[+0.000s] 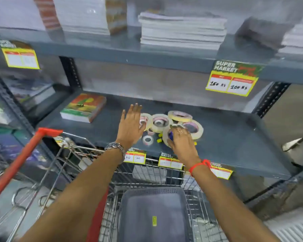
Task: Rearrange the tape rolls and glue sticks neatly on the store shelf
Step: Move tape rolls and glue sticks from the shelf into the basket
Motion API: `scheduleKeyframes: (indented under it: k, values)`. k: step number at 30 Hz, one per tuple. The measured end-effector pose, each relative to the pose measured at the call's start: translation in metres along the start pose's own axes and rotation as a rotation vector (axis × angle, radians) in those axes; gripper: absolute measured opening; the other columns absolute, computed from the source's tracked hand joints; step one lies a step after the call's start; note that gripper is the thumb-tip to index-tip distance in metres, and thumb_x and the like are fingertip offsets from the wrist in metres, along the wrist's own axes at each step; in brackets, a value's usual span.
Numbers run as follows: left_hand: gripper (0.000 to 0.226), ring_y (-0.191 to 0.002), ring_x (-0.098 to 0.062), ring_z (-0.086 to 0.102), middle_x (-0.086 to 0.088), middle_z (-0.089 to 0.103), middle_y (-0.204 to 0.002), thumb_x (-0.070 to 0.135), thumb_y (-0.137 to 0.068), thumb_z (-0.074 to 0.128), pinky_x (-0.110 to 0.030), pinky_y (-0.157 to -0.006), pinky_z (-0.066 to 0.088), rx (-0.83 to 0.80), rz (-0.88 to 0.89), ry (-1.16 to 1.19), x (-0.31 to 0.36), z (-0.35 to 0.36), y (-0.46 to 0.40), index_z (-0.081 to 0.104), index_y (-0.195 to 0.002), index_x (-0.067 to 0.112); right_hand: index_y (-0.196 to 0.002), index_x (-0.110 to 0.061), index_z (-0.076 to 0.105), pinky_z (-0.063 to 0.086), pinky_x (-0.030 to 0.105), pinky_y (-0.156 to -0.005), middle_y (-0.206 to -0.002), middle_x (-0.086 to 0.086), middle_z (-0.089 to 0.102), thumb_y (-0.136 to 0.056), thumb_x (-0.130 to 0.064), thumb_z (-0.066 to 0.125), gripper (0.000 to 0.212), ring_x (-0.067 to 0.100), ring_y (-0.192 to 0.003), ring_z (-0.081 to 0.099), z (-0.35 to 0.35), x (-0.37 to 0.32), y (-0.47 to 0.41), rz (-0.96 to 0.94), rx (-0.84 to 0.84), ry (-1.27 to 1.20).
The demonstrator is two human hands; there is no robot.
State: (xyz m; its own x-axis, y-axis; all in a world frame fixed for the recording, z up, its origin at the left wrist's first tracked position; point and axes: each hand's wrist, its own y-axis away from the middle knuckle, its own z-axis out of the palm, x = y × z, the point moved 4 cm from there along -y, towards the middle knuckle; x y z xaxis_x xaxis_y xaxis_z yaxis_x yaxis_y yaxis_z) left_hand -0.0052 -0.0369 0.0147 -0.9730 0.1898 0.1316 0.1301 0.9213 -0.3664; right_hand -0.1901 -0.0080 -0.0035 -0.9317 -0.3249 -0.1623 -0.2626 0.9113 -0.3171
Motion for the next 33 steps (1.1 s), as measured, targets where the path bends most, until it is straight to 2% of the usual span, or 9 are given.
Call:
scheduleKeyframes:
  k: [6, 10, 17, 20, 23, 25, 28, 31, 33]
  values:
    - [0.063, -0.139, -0.026, 0.026, -0.011, 0.032, -0.149, 0.039, -0.090, 0.051, -0.050, -0.116, 0.009, -0.353, -0.176, 0.154, -0.018, 0.065, -0.016, 0.026, -0.142, 0.011, -0.122, 0.003, 0.050, 0.037, 0.051, -0.105, -0.120, 0.028, 0.058, -0.081, -0.019, 0.067, 0.049, 0.042, -0.114, 0.052, 0.048, 0.009, -0.005, 0.167, -0.196, -0.029]
    - [0.059, -0.133, -0.028, 0.036, -0.011, 0.044, -0.141, 0.049, -0.088, 0.048, -0.054, -0.114, 0.006, -0.388, -0.174, 0.116, -0.026, 0.085, -0.024, 0.040, -0.134, 0.013, -0.115, 0.004, 0.055, 0.042, 0.049, -0.101, -0.115, 0.029, 0.061, -0.079, -0.003, 0.060, 0.037, 0.043, -0.109, 0.054, 0.057, 0.013, -0.009, 0.213, -0.158, -0.036]
    - [0.033, -0.124, -0.027, 0.047, -0.012, 0.060, -0.124, 0.022, -0.092, 0.048, -0.049, -0.118, -0.004, -0.237, -0.142, 0.074, -0.022, 0.076, -0.022, 0.052, -0.123, 0.012, -0.110, 0.001, 0.060, 0.043, 0.050, -0.100, -0.105, 0.026, 0.066, -0.077, 0.005, 0.058, 0.033, 0.043, -0.101, 0.058, 0.060, 0.012, -0.003, 0.205, -0.054, 0.033]
    - [0.033, -0.123, -0.026, 0.047, -0.010, 0.059, -0.124, 0.021, -0.092, 0.047, -0.048, -0.119, -0.001, -0.047, -0.140, 0.165, -0.015, 0.061, -0.002, 0.051, -0.123, 0.012, -0.115, -0.004, 0.060, 0.042, 0.049, -0.102, -0.106, 0.019, 0.067, -0.077, 0.002, 0.060, 0.038, 0.037, -0.100, 0.057, 0.051, 0.004, 0.016, 0.174, 0.097, -0.004]
    - [0.032, -0.109, -0.025, 0.055, -0.009, 0.065, -0.109, 0.026, -0.089, 0.054, -0.040, -0.117, 0.005, 0.181, -0.081, 0.283, -0.006, 0.053, 0.053, 0.058, -0.117, 0.010, -0.115, -0.006, 0.060, 0.039, 0.047, -0.102, -0.107, 0.015, 0.064, -0.075, 0.003, 0.061, 0.041, 0.029, -0.103, 0.043, 0.047, -0.013, 0.060, 0.087, 0.265, -0.133]
    - [0.029, -0.103, -0.023, 0.053, -0.009, 0.067, -0.100, 0.024, -0.086, 0.060, -0.036, -0.116, 0.010, 0.241, -0.013, 0.307, -0.002, 0.062, 0.103, 0.061, -0.110, 0.009, -0.110, -0.007, 0.062, 0.033, 0.046, -0.102, -0.099, 0.013, 0.066, -0.075, 0.001, 0.062, 0.036, 0.026, -0.098, 0.044, 0.061, -0.022, 0.096, -0.007, 0.294, -0.137]
    - [0.026, -0.097, -0.022, 0.048, -0.012, 0.068, -0.094, 0.023, -0.084, 0.059, -0.040, -0.109, 0.020, 0.114, 0.010, 0.285, -0.003, 0.096, 0.176, 0.063, -0.103, 0.006, -0.102, -0.011, 0.065, 0.033, 0.045, -0.102, -0.089, 0.009, 0.069, -0.075, -0.004, 0.060, 0.028, 0.026, -0.092, 0.054, 0.103, -0.021, 0.145, -0.055, 0.131, -0.057]
    - [0.034, -0.093, -0.024, 0.049, -0.012, 0.069, -0.091, 0.033, -0.084, 0.050, -0.040, -0.096, 0.032, -0.156, -0.030, 0.231, -0.005, 0.138, 0.227, 0.064, -0.102, 0.007, -0.095, -0.014, 0.070, 0.049, 0.043, -0.095, -0.082, 0.005, 0.071, -0.059, -0.003, 0.073, 0.037, 0.028, -0.083, 0.066, 0.149, -0.012, 0.181, -0.059, -0.203, 0.032]
    - [0.037, -0.089, -0.031, 0.060, -0.013, 0.071, -0.090, 0.036, -0.080, 0.052, -0.038, -0.088, 0.044, -0.370, -0.042, 0.226, -0.002, 0.167, 0.252, 0.065, -0.101, 0.009, -0.088, -0.012, 0.072, 0.056, 0.041, -0.084, -0.078, 0.008, 0.072, -0.049, -0.002, 0.080, 0.041, 0.029, -0.077, 0.069, 0.176, -0.006, 0.201, -0.045, -0.440, 0.026]
